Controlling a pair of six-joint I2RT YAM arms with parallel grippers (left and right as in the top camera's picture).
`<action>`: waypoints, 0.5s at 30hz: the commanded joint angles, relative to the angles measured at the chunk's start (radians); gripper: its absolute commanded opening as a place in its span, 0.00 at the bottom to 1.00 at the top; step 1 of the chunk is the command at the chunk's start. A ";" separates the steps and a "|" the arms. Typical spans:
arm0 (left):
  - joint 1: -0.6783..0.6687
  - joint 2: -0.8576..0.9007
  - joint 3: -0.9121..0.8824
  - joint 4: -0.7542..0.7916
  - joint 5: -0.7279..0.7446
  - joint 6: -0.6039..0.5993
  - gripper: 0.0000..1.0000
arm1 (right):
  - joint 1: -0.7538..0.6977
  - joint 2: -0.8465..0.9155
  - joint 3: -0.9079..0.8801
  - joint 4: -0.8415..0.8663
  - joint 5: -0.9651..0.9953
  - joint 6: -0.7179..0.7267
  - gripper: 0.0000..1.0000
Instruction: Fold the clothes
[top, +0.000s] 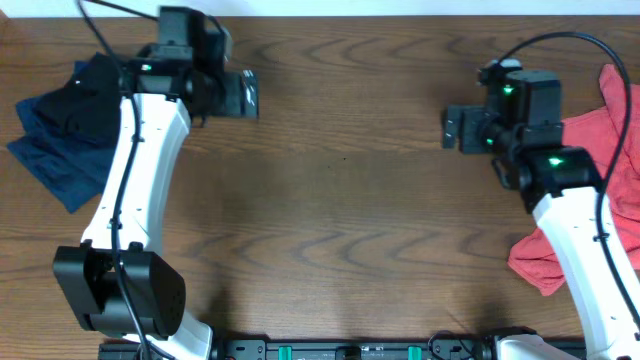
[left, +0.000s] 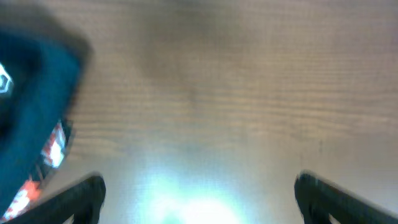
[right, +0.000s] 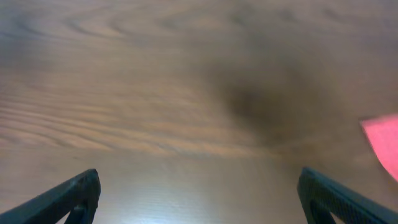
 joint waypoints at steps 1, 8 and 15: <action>0.012 -0.053 0.007 -0.115 -0.060 -0.050 0.98 | -0.058 -0.042 0.023 -0.076 0.000 0.001 0.99; 0.012 -0.371 -0.162 -0.088 -0.060 -0.035 0.98 | -0.066 -0.288 -0.008 -0.208 0.050 -0.013 0.99; -0.006 -0.929 -0.607 0.314 -0.056 -0.059 0.98 | -0.025 -0.749 -0.266 -0.059 0.157 0.013 0.99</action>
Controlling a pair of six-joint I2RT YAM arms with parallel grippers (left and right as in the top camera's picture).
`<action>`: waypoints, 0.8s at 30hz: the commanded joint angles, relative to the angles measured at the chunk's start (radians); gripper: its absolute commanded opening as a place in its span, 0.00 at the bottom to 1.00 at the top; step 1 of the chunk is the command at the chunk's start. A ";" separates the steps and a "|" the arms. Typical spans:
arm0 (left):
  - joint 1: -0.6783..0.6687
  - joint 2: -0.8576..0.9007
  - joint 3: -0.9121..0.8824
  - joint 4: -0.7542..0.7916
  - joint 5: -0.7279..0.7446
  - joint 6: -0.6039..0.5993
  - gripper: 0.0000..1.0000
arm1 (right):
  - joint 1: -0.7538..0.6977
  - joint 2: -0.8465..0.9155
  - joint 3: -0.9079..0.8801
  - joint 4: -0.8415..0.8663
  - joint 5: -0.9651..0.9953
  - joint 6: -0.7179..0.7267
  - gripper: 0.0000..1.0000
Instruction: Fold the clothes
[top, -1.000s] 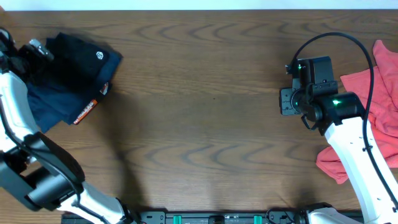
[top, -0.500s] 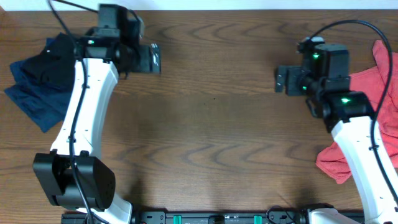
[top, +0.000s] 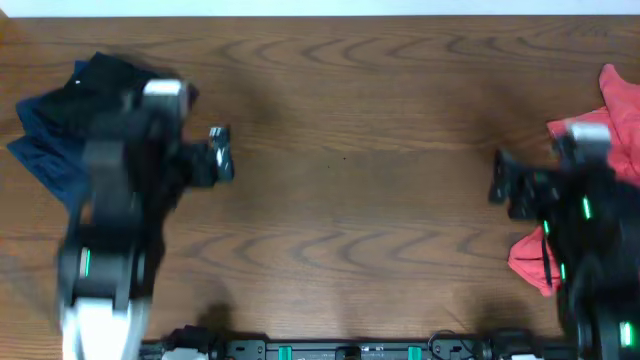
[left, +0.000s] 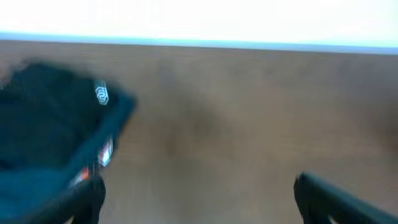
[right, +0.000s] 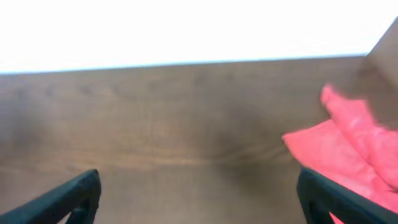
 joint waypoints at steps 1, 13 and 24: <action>-0.007 -0.192 -0.159 0.067 -0.012 -0.018 0.98 | 0.010 -0.165 -0.121 0.018 0.067 0.013 0.99; -0.007 -0.573 -0.210 -0.272 -0.012 -0.018 0.98 | 0.010 -0.396 -0.176 -0.391 0.067 0.013 0.99; -0.007 -0.578 -0.210 -0.475 -0.012 -0.018 0.98 | 0.010 -0.396 -0.177 -0.475 0.067 0.016 0.99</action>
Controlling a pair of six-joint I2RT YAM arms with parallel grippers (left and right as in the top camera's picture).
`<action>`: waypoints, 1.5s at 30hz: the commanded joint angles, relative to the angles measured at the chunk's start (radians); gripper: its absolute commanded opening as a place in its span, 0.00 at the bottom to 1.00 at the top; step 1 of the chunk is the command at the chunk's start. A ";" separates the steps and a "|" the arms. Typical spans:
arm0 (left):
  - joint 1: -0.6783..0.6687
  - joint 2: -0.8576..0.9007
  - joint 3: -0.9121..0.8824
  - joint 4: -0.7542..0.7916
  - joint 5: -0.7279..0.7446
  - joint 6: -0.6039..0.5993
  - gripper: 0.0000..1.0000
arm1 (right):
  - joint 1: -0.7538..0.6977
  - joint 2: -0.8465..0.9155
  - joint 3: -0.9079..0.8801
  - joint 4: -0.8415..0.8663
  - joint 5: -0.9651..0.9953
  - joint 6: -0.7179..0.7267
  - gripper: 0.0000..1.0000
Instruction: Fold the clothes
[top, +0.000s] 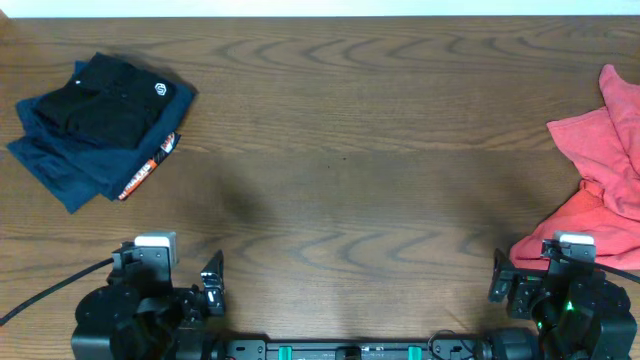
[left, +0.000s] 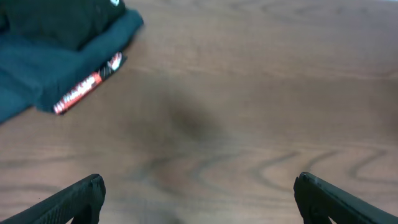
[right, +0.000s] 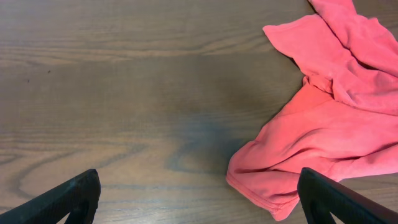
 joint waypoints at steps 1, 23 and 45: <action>-0.004 0.000 0.000 -0.020 -0.012 -0.009 0.98 | 0.010 -0.018 -0.006 -0.002 0.017 0.015 0.99; -0.004 0.000 0.000 -0.030 -0.012 -0.009 0.98 | -0.016 -0.314 -0.518 0.794 -0.010 -0.103 0.99; -0.004 0.000 0.000 -0.030 -0.012 -0.009 0.98 | -0.018 -0.314 -0.805 1.088 -0.134 -0.183 0.99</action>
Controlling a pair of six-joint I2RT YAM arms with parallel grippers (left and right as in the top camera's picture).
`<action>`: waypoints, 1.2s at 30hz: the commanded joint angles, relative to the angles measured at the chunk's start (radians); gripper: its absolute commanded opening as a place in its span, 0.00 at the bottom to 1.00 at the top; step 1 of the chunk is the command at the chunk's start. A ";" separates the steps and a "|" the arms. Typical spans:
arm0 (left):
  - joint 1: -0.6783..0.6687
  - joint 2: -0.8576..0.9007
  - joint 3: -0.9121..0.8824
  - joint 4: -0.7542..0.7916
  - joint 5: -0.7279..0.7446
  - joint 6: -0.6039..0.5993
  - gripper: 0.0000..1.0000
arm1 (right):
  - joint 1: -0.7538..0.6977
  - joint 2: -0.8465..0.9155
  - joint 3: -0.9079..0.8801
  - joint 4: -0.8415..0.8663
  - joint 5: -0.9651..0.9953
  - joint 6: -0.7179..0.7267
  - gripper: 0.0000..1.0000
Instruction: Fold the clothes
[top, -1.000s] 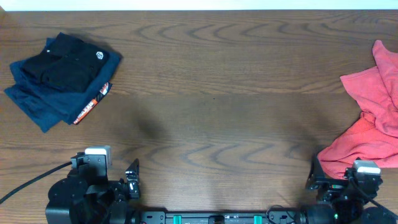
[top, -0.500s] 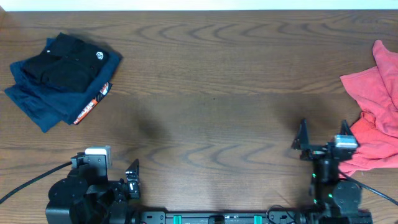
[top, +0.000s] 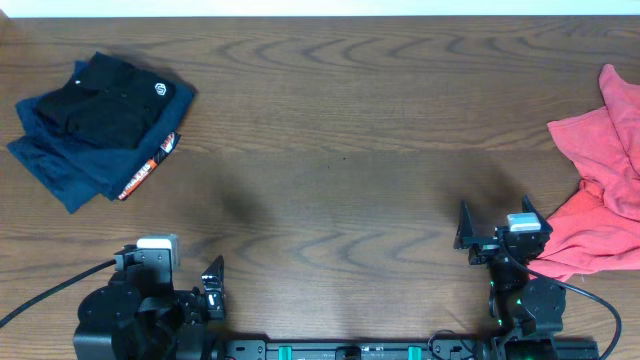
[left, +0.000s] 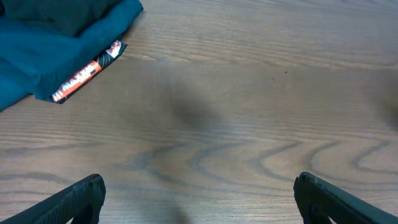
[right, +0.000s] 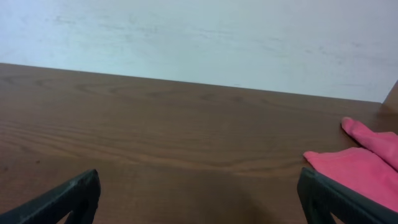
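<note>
A folded pile of dark blue and black clothes (top: 95, 120) lies at the far left; its edge with an orange label (left: 84, 71) shows in the left wrist view. A crumpled red garment (top: 600, 190) lies unfolded at the right edge, and its tip (right: 367, 163) shows in the right wrist view. My left gripper (left: 199, 208) is open and empty over bare wood near the front edge. My right gripper (top: 494, 228) is open and empty just left of the red garment, looking level across the table.
The brown wooden table (top: 340, 180) runs between the two cloth heaps. A pale wall (right: 199, 37) stands behind the far edge. The left arm (top: 140, 315) sits folded at the front left.
The right gripper has moved from the front right corner a little inward and leftward. Its camera now looks level toward the wall instead of down on the red garment. The left arm has barely moved.
Both arms first reached over the far half of the table, open, the left beside the blue pile and the right beside the red garment. Then both stood further back, then folded at the front edge. Now the right gripper stands left of the red garment.
</note>
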 joint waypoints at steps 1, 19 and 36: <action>-0.004 -0.001 0.000 0.000 -0.012 -0.009 0.98 | -0.016 -0.007 -0.001 -0.005 -0.016 -0.015 0.99; -0.004 -0.001 0.000 0.000 -0.012 -0.008 0.98 | -0.016 -0.007 -0.001 -0.005 -0.016 -0.015 0.99; -0.004 -0.003 -0.005 -0.005 -0.027 -0.008 0.98 | -0.016 -0.006 -0.001 -0.005 -0.016 -0.015 0.99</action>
